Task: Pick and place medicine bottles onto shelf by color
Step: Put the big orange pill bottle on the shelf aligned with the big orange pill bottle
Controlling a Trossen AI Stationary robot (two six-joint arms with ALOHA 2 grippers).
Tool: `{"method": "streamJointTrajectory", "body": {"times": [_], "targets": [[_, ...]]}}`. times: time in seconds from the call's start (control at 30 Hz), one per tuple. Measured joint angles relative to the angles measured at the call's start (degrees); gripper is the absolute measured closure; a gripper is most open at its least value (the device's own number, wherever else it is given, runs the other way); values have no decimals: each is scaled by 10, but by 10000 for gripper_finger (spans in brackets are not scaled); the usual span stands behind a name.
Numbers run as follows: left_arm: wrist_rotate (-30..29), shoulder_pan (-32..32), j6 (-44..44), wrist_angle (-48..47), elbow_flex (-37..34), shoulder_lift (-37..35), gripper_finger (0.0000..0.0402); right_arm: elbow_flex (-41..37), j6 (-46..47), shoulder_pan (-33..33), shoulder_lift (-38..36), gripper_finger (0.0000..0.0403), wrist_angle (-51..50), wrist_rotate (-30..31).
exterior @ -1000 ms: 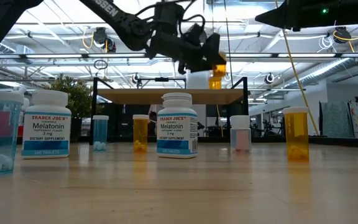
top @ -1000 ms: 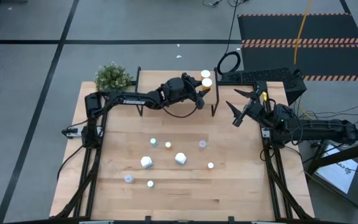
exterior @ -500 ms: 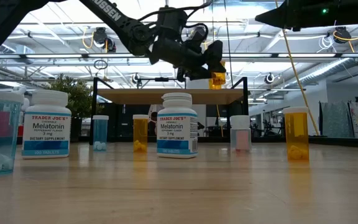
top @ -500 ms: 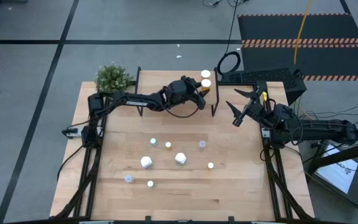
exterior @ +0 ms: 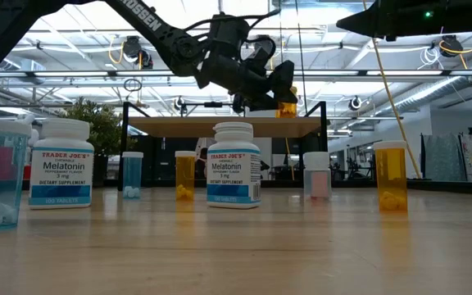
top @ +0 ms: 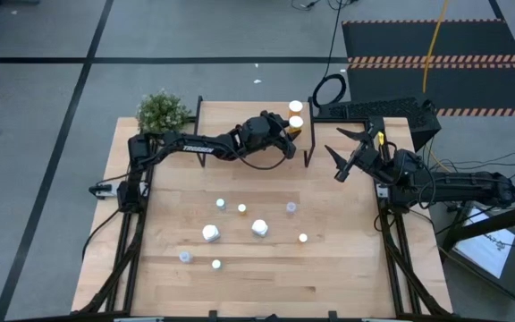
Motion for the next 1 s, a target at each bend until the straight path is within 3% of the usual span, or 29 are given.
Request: {"method": "streamJointTrajectory", "body": {"times": [1.0], "targets": [[3, 2, 26, -10, 0, 9, 192, 0, 0, 0, 0, 133, 4, 0]]}}
